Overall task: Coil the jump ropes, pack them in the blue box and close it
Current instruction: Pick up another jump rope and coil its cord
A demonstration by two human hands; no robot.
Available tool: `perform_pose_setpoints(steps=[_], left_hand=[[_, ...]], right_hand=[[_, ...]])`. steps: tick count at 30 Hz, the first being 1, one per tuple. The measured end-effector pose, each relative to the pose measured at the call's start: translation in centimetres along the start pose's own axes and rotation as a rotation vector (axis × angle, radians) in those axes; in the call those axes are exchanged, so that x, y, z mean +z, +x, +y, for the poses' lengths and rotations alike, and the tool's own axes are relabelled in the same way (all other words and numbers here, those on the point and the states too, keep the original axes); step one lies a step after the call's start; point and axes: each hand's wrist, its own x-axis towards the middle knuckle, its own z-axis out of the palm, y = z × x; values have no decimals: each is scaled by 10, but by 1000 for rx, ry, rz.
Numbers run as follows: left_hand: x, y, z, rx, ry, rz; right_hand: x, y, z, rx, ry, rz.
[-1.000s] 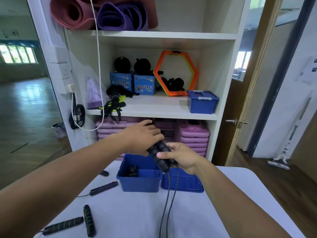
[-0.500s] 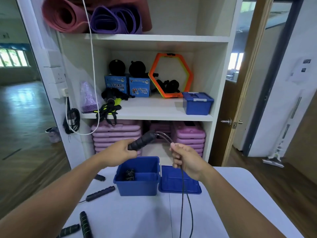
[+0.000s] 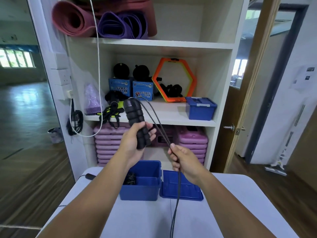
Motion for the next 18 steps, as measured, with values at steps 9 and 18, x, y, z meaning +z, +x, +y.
perform_pose_setpoints(steps=[9,18], left_hand=[[19,36,26,20,-140,145],[-18,46,29,93,1595,-140]], right_hand=[[1,-7,12,77,-329,-66],[-14,2,-36,43,-865,-211]])
